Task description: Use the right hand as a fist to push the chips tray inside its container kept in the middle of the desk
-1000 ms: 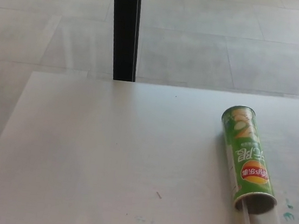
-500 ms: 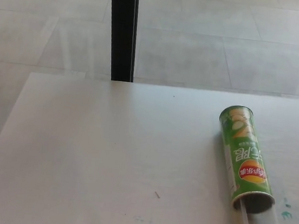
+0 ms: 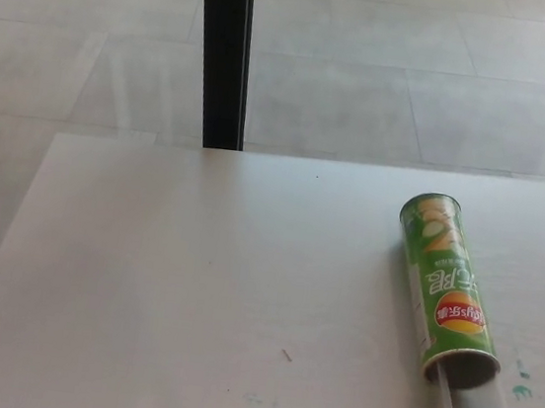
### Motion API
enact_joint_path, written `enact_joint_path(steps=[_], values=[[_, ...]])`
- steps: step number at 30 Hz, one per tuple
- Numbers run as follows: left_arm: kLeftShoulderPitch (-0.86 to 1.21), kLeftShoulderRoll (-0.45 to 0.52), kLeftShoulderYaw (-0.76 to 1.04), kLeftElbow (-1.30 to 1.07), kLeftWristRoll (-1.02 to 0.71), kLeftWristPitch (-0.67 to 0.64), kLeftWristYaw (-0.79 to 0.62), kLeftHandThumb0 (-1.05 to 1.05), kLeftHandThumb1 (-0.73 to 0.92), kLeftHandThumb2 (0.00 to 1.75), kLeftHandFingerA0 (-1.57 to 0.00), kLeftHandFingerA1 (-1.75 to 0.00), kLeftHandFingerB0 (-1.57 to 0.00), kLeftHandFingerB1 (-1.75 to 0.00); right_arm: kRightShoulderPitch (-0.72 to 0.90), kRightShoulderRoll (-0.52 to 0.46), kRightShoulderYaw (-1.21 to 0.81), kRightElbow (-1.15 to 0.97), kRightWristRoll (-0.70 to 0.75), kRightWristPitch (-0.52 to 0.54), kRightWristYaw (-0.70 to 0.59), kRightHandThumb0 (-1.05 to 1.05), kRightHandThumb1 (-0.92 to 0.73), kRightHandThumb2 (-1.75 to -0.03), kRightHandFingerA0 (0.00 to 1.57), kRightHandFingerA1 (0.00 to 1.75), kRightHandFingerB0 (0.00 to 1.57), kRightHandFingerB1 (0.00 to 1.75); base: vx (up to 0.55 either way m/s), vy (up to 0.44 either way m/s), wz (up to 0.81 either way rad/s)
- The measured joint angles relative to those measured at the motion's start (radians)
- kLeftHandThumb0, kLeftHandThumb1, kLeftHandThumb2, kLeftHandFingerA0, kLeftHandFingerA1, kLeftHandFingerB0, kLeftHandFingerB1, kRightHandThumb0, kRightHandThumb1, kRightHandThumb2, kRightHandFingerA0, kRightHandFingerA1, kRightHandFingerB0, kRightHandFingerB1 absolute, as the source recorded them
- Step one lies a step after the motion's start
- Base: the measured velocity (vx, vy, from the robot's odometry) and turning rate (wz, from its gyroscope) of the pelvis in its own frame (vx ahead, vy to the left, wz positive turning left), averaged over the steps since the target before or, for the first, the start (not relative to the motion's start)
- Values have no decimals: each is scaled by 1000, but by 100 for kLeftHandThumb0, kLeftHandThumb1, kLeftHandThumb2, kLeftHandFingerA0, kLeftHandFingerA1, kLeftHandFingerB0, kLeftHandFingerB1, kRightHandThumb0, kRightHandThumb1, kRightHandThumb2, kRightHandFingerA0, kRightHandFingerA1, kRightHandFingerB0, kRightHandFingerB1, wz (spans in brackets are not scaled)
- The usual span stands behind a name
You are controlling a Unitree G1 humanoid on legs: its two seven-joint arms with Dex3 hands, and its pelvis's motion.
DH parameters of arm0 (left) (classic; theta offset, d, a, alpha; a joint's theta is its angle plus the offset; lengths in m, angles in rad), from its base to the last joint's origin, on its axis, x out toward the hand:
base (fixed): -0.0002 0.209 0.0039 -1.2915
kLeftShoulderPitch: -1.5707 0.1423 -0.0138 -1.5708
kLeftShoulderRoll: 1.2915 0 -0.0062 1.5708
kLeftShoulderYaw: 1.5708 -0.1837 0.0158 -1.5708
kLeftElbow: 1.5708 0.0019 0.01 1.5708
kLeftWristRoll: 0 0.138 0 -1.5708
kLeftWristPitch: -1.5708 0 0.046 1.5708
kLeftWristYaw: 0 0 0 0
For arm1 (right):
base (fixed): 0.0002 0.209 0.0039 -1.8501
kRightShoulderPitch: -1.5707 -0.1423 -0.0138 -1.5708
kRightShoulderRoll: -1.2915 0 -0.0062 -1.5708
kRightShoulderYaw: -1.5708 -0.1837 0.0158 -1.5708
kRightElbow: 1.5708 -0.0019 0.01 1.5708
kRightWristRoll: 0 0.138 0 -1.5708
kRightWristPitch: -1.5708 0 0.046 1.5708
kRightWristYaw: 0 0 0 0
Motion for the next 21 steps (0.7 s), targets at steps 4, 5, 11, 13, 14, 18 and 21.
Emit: enact_joint_path(steps=[4, 5, 11, 13, 14, 18, 21], values=[[0, 2, -4, 1, 1, 0, 1, -71, 73, 110, -58, -69, -48, -60, 55, -22, 34, 1, -41, -50, 32, -67, -75, -62, 88, 91, 65, 59, 0, 0, 0], [0, 3, -5, 1, 1, 0, 0, -74, 92, 68, -62, -63, -53, -49, 68, -28, 44, 1, -55, -64, 39, -67, -74, -62, 87, 96, 66, 60, 0, 0, 0], [0, 3, -9, 3, 1, 0, 0, -74, 92, 70, -60, -60, -51, -49, 130, -55, 77, 2, -130, -132, 64, -67, -71, -61, 86, 100, 63, 59, 0, 0, 0], [0, 3, -9, 6, 1, 0, 0, -72, 73, 111, -59, -69, -49, -60, 144, -63, 86, 2, -158, -150, 67, -69, -71, -61, 94, 93, 67, 55, 0, 0, 0], [0, 3, -10, 7, 1, 0, 0, -76, 92, 70, -62, -63, -53, -50, 148, -67, 88, 2, -172, -155, 68, -70, -72, -62, 91, 98, 64, 53, 0, 0, 0], [0, 3, -10, 8, 1, 0, 0, -73, 92, 71, -56, -62, -51, -50, 155, -84, 95, 2, -227, -170, 68, -68, -72, -62, 89, 96, 62, 52, 0, 0, 0], [0, 3, -10, 8, 1, 0, 0, -73, 92, 71, -56, -62, -50, -50, 157, -93, 105, 2, -265, -172, 68, -67, -72, -62, 90, 101, 63, 52, 0, 0, 0]])
